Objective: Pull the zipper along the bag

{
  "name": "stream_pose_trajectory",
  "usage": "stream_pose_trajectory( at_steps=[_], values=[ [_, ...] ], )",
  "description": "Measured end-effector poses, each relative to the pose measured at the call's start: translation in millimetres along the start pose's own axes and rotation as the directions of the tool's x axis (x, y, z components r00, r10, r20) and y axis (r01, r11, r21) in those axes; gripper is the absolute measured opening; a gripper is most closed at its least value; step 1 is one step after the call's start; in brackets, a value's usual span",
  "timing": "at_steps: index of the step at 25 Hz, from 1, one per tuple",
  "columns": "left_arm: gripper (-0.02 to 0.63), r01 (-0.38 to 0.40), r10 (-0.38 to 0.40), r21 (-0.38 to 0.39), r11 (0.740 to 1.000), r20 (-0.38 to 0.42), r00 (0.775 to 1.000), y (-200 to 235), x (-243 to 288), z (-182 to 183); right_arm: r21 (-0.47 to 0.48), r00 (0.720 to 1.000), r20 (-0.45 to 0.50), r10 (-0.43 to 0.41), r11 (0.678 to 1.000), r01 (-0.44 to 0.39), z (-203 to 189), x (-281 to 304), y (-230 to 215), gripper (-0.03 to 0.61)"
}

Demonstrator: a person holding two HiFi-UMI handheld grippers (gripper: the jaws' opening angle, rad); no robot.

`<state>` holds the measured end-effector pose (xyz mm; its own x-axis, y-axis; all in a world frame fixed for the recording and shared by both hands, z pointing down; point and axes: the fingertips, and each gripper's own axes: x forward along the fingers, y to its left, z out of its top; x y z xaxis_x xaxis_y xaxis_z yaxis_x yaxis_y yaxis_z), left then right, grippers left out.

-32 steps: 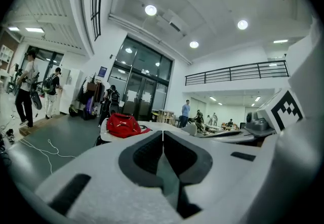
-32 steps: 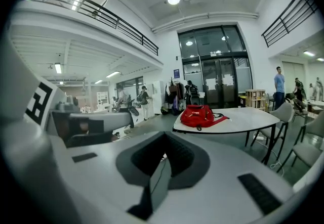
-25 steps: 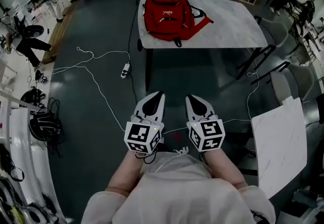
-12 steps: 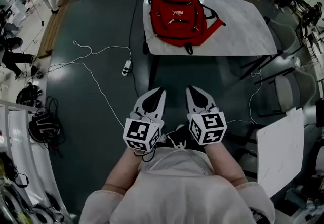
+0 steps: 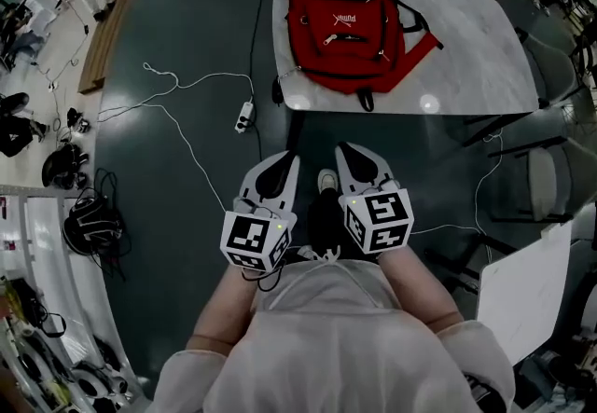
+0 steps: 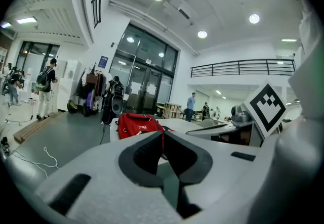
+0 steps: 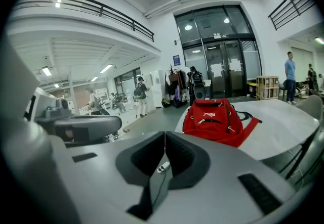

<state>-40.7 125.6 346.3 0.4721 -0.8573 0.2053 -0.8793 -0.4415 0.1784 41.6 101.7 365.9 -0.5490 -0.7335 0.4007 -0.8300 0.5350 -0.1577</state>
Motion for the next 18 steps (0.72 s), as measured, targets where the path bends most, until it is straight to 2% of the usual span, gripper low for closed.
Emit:
stream_pose_trajectory(
  at_steps=[5,8,13,18],
  values=[
    [0.021,-0.024,0.024,0.002,1.0,-0.022,0.999,32.7,69.4,14.2,0.017,0.998,-0.024,0.051,0.999,-0.05,24.5,62.5,-43.3,0.028],
    [0.021,-0.05,0.049,-0.023,0.999,-0.041,0.998,53.3,112.5,14.4,0.015,0.996,-0.057,0.067,0.998,-0.066,32.4,100.2,-72.4,0.028],
    [0.02,-0.095,0.088,-0.068,0.993,-0.098,0.991,82.3,176.8,6.7,0.023,0.987,-0.13,0.09,0.996,-0.088,35.1,158.1,-116.0,0.028],
    [0.021,-0.125,0.111,-0.091,0.988,-0.142,0.984,102.5,212.6,-1.0,-0.006,0.976,-0.186,0.116,0.993,-0.119,30.8,193.3,-135.9,0.028]
  ],
)
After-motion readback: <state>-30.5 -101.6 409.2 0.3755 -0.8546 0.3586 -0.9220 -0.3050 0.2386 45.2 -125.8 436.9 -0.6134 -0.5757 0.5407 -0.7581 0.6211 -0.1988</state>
